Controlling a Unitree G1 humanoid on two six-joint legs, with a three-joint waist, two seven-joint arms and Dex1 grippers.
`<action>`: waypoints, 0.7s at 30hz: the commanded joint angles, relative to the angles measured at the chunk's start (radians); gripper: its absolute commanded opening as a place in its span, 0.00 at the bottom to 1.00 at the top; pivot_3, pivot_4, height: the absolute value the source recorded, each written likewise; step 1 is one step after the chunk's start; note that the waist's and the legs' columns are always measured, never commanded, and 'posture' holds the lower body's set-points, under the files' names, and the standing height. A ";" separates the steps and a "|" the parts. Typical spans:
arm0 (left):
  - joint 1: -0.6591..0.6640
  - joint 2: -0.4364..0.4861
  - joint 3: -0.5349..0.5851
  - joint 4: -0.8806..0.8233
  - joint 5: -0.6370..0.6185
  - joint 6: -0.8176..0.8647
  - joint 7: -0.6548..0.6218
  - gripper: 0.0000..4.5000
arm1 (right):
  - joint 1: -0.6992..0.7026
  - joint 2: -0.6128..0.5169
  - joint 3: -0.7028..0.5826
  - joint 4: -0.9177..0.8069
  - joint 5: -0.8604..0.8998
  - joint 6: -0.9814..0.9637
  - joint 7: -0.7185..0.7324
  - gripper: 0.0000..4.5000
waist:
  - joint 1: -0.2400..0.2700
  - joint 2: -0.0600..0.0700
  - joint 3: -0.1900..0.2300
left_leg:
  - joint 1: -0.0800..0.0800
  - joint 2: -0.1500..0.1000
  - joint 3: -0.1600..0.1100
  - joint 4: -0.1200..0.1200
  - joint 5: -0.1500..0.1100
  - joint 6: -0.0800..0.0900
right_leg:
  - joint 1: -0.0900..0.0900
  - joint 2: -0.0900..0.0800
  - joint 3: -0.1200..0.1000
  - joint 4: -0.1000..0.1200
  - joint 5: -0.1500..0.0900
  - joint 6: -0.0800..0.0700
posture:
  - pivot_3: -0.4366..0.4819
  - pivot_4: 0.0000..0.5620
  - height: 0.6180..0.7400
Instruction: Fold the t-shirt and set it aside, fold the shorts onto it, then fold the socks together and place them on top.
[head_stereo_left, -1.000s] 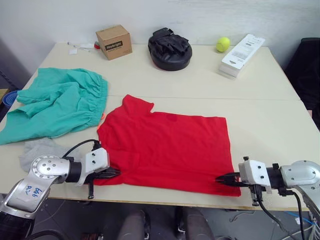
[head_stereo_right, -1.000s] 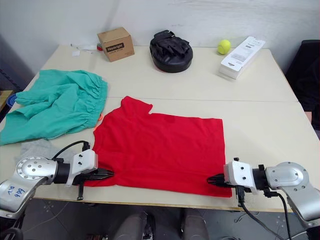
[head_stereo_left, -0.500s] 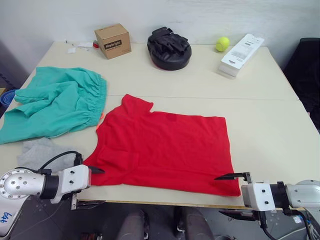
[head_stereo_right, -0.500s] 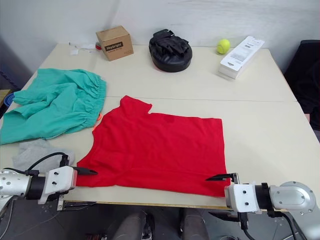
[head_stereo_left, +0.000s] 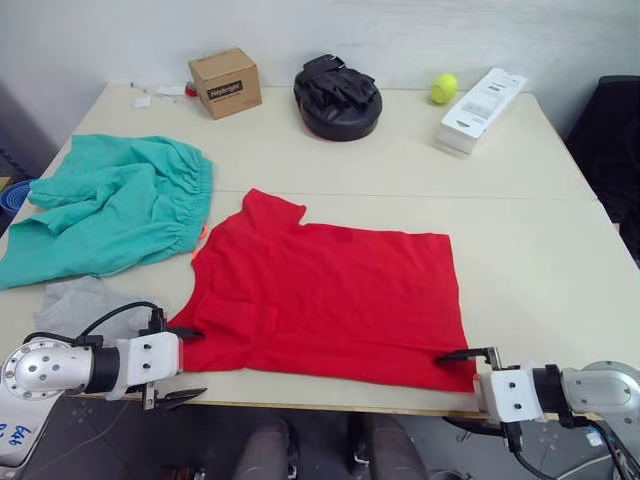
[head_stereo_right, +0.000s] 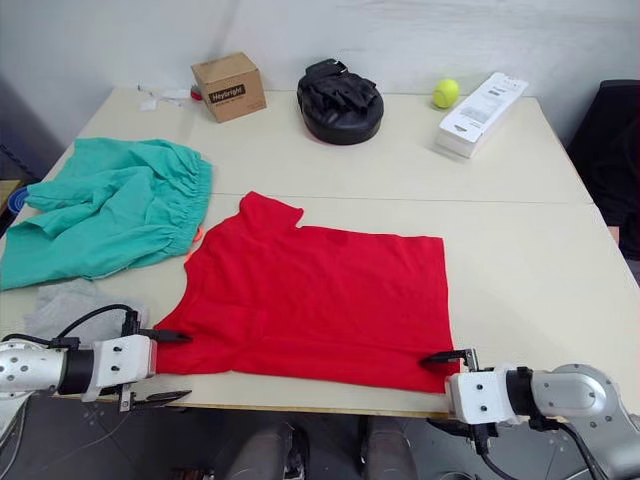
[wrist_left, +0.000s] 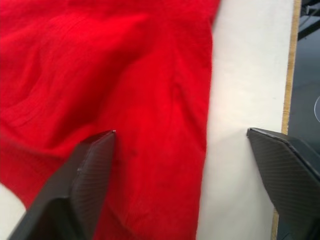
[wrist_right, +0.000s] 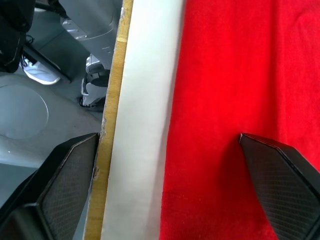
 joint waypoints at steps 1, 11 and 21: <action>-0.012 -0.014 -0.038 0.023 0.013 0.019 0.012 0.65 | -0.015 -0.012 0.004 0.020 -0.019 0.011 -0.014 0.81 | 0.000 0.000 0.000 | 0.001 0.000 0.000 0.000 0.000 0.001 | 0.001 0.000 0.000 0.000 0.000 0.000 | 0.48 0.27 1.00; 0.017 0.001 -0.050 0.010 0.023 0.024 0.008 0.00 | -0.051 -0.030 -0.001 0.055 -0.009 0.001 0.001 0.25 | -0.005 -0.003 -0.002 | 0.013 0.000 0.000 -0.004 -0.001 -0.001 | 0.013 0.000 0.002 -0.002 -0.007 -0.016 | 0.48 0.27 1.00; 0.064 0.006 -0.048 -0.047 0.019 0.085 0.017 0.00 | -0.057 -0.051 -0.015 0.012 0.116 0.108 0.055 0.01 | -0.001 -0.002 -0.001 | 0.015 0.000 0.004 -0.009 -0.001 -0.001 | 0.011 0.000 0.004 -0.003 -0.006 -0.013 | 0.48 0.27 1.00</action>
